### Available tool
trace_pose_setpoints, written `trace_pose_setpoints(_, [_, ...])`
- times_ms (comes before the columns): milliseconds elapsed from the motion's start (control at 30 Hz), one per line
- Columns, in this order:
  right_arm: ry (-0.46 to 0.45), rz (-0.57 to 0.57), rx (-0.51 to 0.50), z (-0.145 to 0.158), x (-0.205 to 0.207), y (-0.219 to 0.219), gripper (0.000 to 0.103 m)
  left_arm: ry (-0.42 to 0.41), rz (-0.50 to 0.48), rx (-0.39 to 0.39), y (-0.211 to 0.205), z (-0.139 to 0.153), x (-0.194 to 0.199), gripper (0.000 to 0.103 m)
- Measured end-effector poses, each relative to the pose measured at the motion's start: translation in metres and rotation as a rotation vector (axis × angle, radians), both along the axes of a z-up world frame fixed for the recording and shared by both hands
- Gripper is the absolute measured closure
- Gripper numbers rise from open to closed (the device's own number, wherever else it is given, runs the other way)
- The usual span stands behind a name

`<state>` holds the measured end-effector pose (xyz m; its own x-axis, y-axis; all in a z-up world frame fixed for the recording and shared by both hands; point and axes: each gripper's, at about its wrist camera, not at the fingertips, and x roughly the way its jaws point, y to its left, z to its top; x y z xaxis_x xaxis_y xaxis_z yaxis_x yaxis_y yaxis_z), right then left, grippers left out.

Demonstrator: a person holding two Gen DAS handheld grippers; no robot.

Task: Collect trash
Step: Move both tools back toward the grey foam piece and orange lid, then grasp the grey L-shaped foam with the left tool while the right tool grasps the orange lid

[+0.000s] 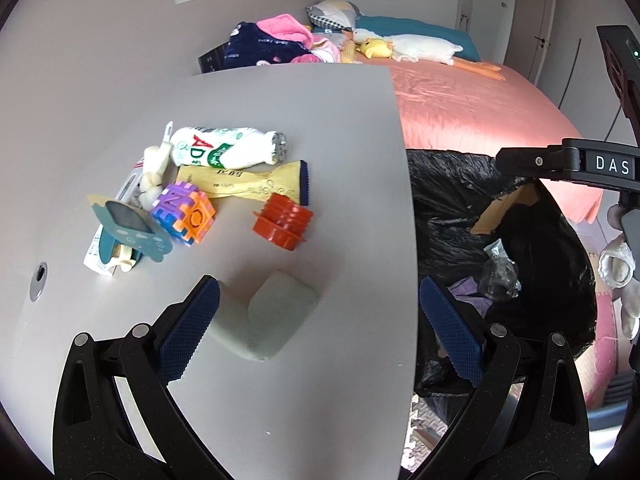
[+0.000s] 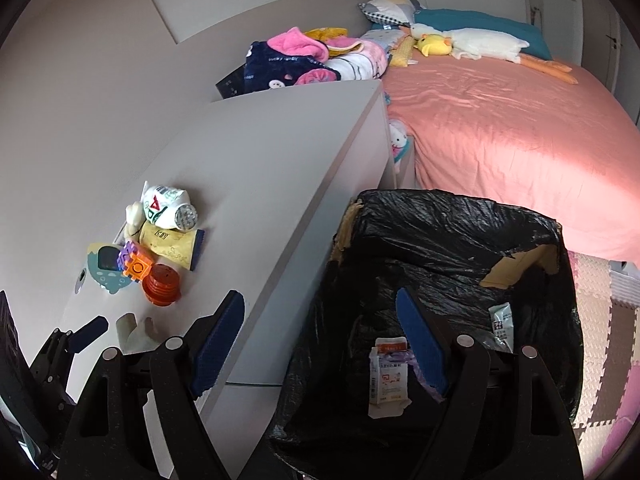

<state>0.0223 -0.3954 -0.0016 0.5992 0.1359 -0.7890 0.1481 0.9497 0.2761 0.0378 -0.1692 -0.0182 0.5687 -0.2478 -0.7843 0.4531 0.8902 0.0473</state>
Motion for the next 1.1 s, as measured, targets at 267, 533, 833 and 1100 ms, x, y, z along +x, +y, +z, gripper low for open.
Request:
trace_pose_setpoints(267, [0.011, 0.061, 0.000, -0.003, 0.014, 0.038, 0.024, 0.027, 0.044, 0.000, 0.028, -0.015, 0.013, 0.006])
trace_pose_setpoints(533, [0.024, 0.116, 0.004, -0.006, 0.028, 0.073, 0.024, 0.045, 0.052, -0.005, 0.034, -0.032, 0.025, 0.006])
trace_pose_setpoints(833, [0.044, 0.182, 0.032, -0.012, 0.047, 0.110, 0.031, 0.047, 0.085, -0.022, 0.052, -0.032, 0.032, 0.025])
trace_pose_setpoints(1100, [0.086, 0.236, 0.070, -0.022, 0.064, 0.140, 0.036, 0.014, 0.153, -0.008, 0.084, -0.018, 0.036, 0.025])
